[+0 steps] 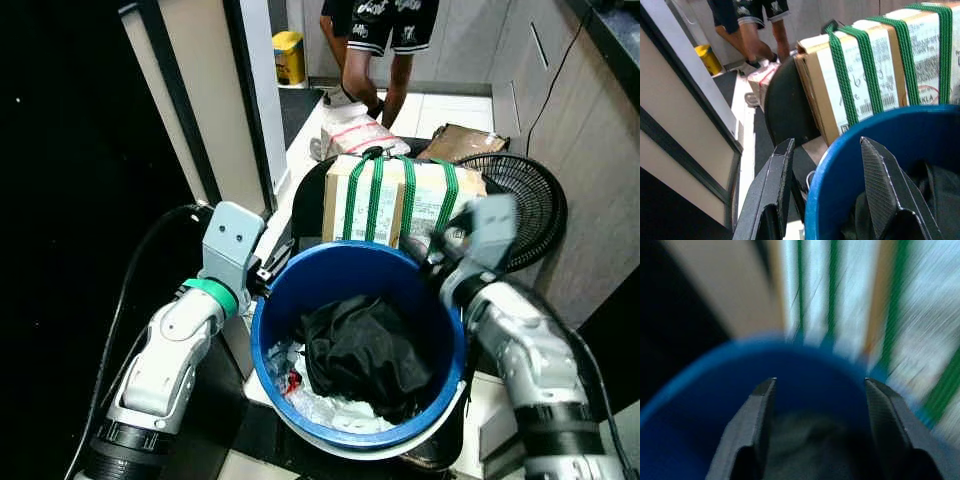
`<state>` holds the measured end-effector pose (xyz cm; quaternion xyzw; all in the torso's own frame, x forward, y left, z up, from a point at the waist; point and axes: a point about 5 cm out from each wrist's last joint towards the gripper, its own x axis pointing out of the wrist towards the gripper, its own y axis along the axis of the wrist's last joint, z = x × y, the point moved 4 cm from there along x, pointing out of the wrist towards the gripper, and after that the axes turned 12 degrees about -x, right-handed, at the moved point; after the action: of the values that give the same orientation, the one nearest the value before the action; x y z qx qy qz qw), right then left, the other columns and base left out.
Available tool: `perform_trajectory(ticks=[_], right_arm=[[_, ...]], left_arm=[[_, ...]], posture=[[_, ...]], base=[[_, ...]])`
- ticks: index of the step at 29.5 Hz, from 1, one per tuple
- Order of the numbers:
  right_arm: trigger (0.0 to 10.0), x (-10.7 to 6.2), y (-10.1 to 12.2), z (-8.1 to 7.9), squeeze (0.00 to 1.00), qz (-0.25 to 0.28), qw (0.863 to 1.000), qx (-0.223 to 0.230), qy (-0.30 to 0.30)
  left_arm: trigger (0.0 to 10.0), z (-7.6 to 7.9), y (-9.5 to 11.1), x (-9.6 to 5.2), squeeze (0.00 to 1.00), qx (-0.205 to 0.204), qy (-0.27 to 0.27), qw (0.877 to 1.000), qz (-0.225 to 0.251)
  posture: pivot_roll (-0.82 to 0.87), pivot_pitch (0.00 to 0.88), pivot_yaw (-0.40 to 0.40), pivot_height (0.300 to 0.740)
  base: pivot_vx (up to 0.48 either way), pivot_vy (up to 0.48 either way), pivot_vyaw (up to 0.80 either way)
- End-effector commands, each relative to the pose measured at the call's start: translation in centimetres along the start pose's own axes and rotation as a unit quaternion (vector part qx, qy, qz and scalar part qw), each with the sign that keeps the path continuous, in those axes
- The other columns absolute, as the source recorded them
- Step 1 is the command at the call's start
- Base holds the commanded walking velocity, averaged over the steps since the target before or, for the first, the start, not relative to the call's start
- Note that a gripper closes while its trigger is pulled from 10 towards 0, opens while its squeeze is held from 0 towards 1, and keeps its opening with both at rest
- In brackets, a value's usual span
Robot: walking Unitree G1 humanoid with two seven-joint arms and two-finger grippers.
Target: Clothes washing
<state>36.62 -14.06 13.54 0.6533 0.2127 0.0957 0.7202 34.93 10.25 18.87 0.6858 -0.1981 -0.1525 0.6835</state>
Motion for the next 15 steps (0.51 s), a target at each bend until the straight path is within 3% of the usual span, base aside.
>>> perform_trajectory(ticks=[1,3,6,10,12,13,14,15], right_arm=[[10.0,0.0,-1.3,-1.2,1.00,-0.029,0.999,0.014,0.022],[10.0,0.0,-1.3,-1.2,1.00,-0.029,0.999,0.014,0.022],[10.0,0.2,-3.4,-1.8,1.00,-0.062,0.997,0.055,0.011],[10.0,0.5,-3.6,-1.9,1.00,-0.066,0.996,0.062,0.013],[10.0,1.0,-4.4,-3.6,1.00,-0.086,0.992,0.069,0.060],[10.0,1.0,-4.4,-3.6,1.00,-0.086,0.992,0.069,0.060],[10.0,1.1,-5.2,-4.9,1.00,-0.107,0.987,0.072,0.092],[10.0,1.1,-5.2,-4.9,1.00,-0.107,0.987,0.072,0.092]], left_arm=[[10.0,-0.1,-0.9,-0.1,0.00,0.007,-0.001,1.000,-0.023],[10.0,-0.1,-0.9,-0.1,0.00,0.007,-0.001,1.000,-0.023],[10.0,0.1,-1.5,-0.2,0.00,0.005,-0.002,0.999,-0.038],[10.0,0.2,-1.7,-0.2,0.00,0.006,-0.003,0.999,-0.042],[10.0,0.2,-2.0,-0.2,0.00,0.008,-0.009,0.999,-0.052],[10.0,0.2,-2.0,-0.2,0.00,0.008,-0.009,0.999,-0.052],[10.0,0.3,-2.2,-0.2,0.00,0.010,-0.016,0.998,-0.057],[10.0,0.3,-2.2,-0.2,0.00,0.010,-0.016,0.998,-0.057]], posture=[[-0.04,0.013,0.168,0.740],[-0.04,0.013,0.168,0.740],[-0.05,0.035,0.183,0.740],[-0.05,0.039,0.189,0.740],[-0.06,0.048,0.204,0.740],[-0.06,0.048,0.204,0.740],[-0.06,0.051,0.206,0.740],[-0.06,0.051,0.206,0.740]], base=[[0.000,0.000,0.00],[0.000,0.000,0.00],[0.000,0.000,0.00],[0.000,0.000,0.00],[0.000,0.000,0.00],[0.000,0.000,0.00],[0.000,0.000,0.00],[0.000,0.000,0.00]])
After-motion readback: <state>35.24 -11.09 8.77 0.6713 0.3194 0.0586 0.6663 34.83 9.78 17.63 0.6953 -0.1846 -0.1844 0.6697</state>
